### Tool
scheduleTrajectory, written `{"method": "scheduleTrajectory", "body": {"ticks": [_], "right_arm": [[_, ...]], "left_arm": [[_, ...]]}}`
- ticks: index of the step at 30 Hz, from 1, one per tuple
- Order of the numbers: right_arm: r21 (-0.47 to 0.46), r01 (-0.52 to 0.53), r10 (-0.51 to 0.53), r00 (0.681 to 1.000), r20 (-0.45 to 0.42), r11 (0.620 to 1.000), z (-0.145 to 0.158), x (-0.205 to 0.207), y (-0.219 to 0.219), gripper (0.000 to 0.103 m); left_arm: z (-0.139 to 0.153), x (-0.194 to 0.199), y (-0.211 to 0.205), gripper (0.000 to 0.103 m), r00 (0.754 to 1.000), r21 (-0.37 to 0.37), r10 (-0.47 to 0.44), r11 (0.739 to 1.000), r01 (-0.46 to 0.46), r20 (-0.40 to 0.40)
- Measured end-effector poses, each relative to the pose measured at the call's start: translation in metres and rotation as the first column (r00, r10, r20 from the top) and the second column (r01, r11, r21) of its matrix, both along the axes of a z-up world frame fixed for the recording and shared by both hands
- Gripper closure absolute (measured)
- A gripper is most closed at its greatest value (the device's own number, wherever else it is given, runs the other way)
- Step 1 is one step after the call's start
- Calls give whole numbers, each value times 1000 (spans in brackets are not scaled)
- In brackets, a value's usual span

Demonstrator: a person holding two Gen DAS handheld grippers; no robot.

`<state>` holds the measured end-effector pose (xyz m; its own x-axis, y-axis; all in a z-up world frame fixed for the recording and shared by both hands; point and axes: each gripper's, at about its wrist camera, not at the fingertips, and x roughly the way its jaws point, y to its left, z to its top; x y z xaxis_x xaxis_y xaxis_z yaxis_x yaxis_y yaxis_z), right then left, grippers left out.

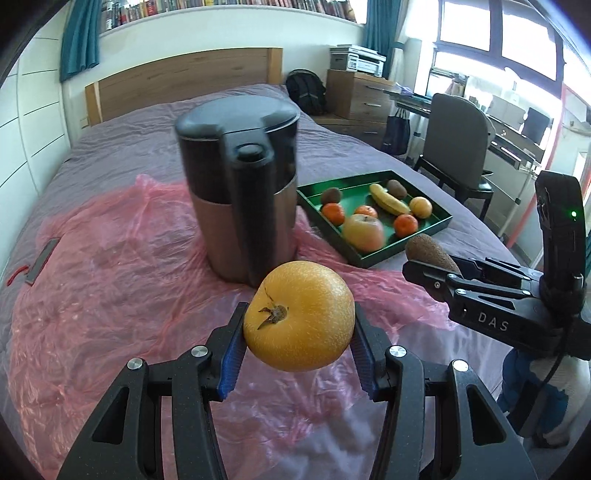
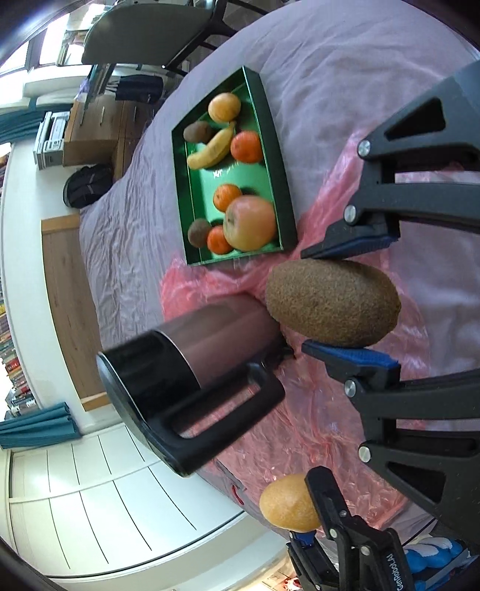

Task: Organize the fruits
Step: 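Carry the yellow pear and kiwi past the kettle into the green tray, then open both grippers to release the pear and kiwi in the tray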

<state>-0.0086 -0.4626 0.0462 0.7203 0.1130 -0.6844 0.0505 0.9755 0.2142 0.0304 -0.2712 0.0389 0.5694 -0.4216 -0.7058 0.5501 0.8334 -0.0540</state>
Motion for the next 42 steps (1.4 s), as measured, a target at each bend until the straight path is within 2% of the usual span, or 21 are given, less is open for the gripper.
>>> {"method": "scheduleTrajectory", "body": {"ticks": [6, 13, 19, 24, 33, 39, 42], "right_arm": [[-20, 81, -80, 996, 44, 997, 13, 9, -55, 56], [-31, 167, -163, 982, 95, 985, 15, 44, -114, 56], [-5, 252, -250, 961, 116, 968, -7, 84, -156, 56], [-1, 319, -317, 942, 107, 948, -36, 113, -182, 56], [-78, 278, -275, 961, 41, 957, -73, 176, -207, 56], [-118, 270, -272, 962, -8, 956, -89, 195, -215, 56], [-96, 270, -273, 962, -13, 958, -96, 198, -216, 55]], "left_arm": [[9, 9, -58, 57, 997, -12, -77, 997, 77, 5], [13, 57, -129, 57, 993, -4, -108, 994, 109, 51], [-8, 117, -184, 57, 995, 4, -96, 995, 96, 26], [-38, 155, -224, 57, 995, 57, -99, 994, 98, 17], [-88, 193, -261, 57, 995, 131, -91, 987, 96, -38], [-104, 198, -273, 57, 993, 167, -109, 979, 115, -48], [-104, 198, -275, 57, 992, 169, -115, 978, 124, -60]]}}
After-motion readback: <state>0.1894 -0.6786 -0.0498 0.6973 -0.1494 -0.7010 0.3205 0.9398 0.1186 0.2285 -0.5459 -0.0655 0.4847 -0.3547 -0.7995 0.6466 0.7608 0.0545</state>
